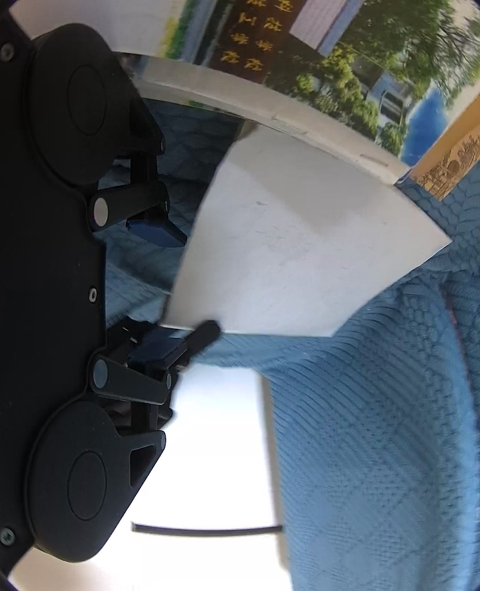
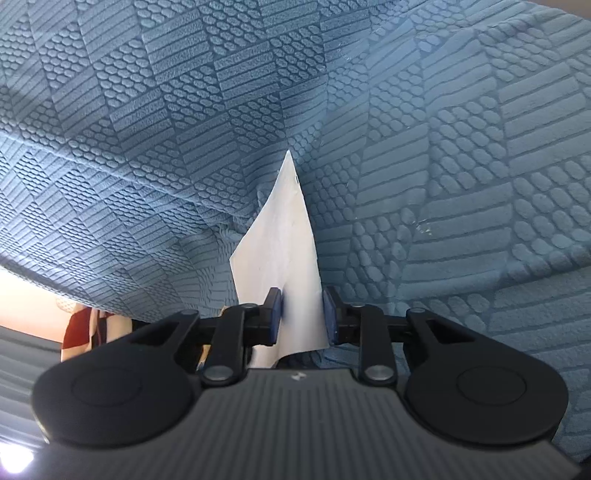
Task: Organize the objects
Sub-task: 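Lift and carry the held white envelope with both grippers over the book stack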
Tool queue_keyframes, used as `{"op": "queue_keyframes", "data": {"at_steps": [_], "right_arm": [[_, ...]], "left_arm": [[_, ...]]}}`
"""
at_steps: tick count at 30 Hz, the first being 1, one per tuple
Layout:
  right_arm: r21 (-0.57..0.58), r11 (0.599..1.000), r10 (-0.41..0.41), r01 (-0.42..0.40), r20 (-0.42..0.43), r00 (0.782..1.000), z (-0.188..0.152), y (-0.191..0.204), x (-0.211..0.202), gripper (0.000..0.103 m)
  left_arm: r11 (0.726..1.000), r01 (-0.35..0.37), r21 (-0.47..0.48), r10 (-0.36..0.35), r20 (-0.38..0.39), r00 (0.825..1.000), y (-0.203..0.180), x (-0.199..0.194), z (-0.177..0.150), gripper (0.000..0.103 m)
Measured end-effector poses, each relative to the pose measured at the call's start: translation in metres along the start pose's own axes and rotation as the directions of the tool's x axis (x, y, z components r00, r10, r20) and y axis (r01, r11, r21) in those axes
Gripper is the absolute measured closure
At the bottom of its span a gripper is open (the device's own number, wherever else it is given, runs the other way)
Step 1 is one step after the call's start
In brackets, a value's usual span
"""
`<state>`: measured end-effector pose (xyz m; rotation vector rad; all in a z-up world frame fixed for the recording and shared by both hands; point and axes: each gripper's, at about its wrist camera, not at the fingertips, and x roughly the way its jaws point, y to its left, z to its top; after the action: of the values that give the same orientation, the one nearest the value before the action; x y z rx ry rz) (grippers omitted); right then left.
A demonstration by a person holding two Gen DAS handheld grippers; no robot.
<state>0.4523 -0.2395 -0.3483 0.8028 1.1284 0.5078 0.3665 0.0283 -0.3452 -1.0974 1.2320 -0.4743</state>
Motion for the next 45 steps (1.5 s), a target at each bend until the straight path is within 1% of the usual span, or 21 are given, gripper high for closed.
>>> {"op": "queue_keyframes", "data": {"at_steps": [1,2,3,4,6,8,9,11,15,17,19,21,24,28,31,32,33,36,38,42,45], "right_arm": [[0.004,1.0,0.001,-0.001,0.001,1.0,0.0,-0.001,-0.001,0.078],[0.007,1.0,-0.002,0.002,0.003,1.0,0.001,-0.002,-0.002,0.086],[0.008,1.0,-0.012,0.012,0.009,1.0,0.002,-0.003,-0.002,0.091],[0.013,1.0,-0.016,0.016,0.01,1.0,0.004,-0.004,-0.003,0.091],[0.036,0.999,-0.003,0.003,0.004,1.0,0.006,-0.008,-0.002,0.092],[0.039,0.999,0.0,0.0,0.005,1.0,0.006,-0.009,-0.002,0.092],[0.033,0.999,-0.001,0.0,0.01,1.0,0.005,-0.008,-0.003,0.092],[0.027,1.0,-0.003,0.002,0.019,1.0,0.004,-0.007,-0.005,0.092],[0.036,0.999,0.008,-0.01,0.042,0.999,0.0,-0.004,-0.016,0.089],[0.05,0.998,0.037,-0.039,0.039,0.999,-0.003,-0.003,-0.023,0.089],[0.068,0.995,0.076,-0.076,0.01,0.997,-0.009,-0.004,-0.027,0.081],[0.117,0.986,0.126,-0.122,-0.026,0.992,-0.018,-0.008,-0.026,0.063],[0.194,0.968,0.173,-0.156,-0.071,0.982,-0.028,-0.014,-0.019,0.061],[0.217,0.965,0.161,-0.146,-0.051,0.986,-0.031,-0.016,-0.015,0.061],[0.204,0.972,0.123,-0.113,-0.039,0.992,-0.022,-0.016,-0.009,0.063],[0.203,0.974,0.108,-0.1,-0.032,0.994,-0.019,-0.017,-0.007,0.066],[0.202,0.975,0.1,-0.092,-0.029,0.995,-0.016,-0.018,-0.003,0.077],[0.185,0.977,0.112,-0.108,-0.01,0.994,-0.011,-0.014,-0.003,0.095],[0.162,0.977,0.139,-0.138,0.007,0.99,-0.01,-0.012,-0.008,0.098],[0.146,0.976,0.161,-0.163,0.027,0.987,-0.012,-0.008,-0.02,0.099],[0.152,0.975,0.16,-0.16,0.014,0.987,-0.015,-0.011,-0.028,0.099]], "left_arm": [[1.0,0.007,-0.006,-0.007,0.015,1.0,0.002,-0.001,0.001,0.053],[1.0,0.009,-0.007,-0.009,0.029,1.0,0.001,-0.002,0.002,0.054],[1.0,0.005,-0.01,-0.005,0.04,0.999,0.001,-0.002,0.003,0.058],[1.0,0.004,-0.017,-0.003,0.049,0.999,0.002,-0.002,0.003,0.063],[1.0,0.011,-0.028,-0.009,0.064,0.998,0.003,-0.001,0.006,0.067],[1.0,-0.002,-0.024,0.004,0.07,0.998,0.003,0.002,0.006,0.077],[1.0,-0.019,-0.017,0.02,0.07,0.997,0.003,0.005,0.007,0.086],[1.0,-0.02,-0.009,0.02,0.078,0.997,0.003,0.005,0.008,0.087],[1.0,0.014,-0.024,-0.012,0.077,0.997,0.005,0.002,0.01,0.093],[0.999,0.03,-0.031,-0.028,0.079,0.997,0.006,0.0,0.01,0.093],[0.998,0.046,-0.037,-0.043,0.08,0.996,0.006,-0.001,0.011,0.094],[0.998,0.048,-0.038,-0.045,0.076,0.996,0.007,-0.002,0.011,0.094],[0.999,0.037,-0.032,-0.035,0.071,0.997,0.007,-0.001,0.011,0.094],[0.999,0.044,-0.032,-0.041,0.07,0.997,0.008,-0.002,0.011,0.094],[0.998,0.043,-0.039,-0.041,0.063,0.997,0.009,-0.003,0.012,0.094],[0.998,0.045,-0.039,-0.043,0.063,0.997,0.009,-0.003,0.011,0.094],[0.998,0.046,-0.038,-0.044,0.064,0.997,0.009,-0.004,0.011,0.094],[0.999,0.022,-0.026,-0.021,0.058,0.998,0.007,-0.003,0.011,0.093],[0.999,0.026,-0.029,-0.025,0.051,0.998,0.007,-0.003,0.011,0.088],[0.999,0.037,-0.033,-0.035,0.057,0.998,0.007,-0.006,0.013,0.071],[0.997,0.051,-0.052,-0.048,0.064,0.997,0.008,-0.008,0.013,0.07]]}}
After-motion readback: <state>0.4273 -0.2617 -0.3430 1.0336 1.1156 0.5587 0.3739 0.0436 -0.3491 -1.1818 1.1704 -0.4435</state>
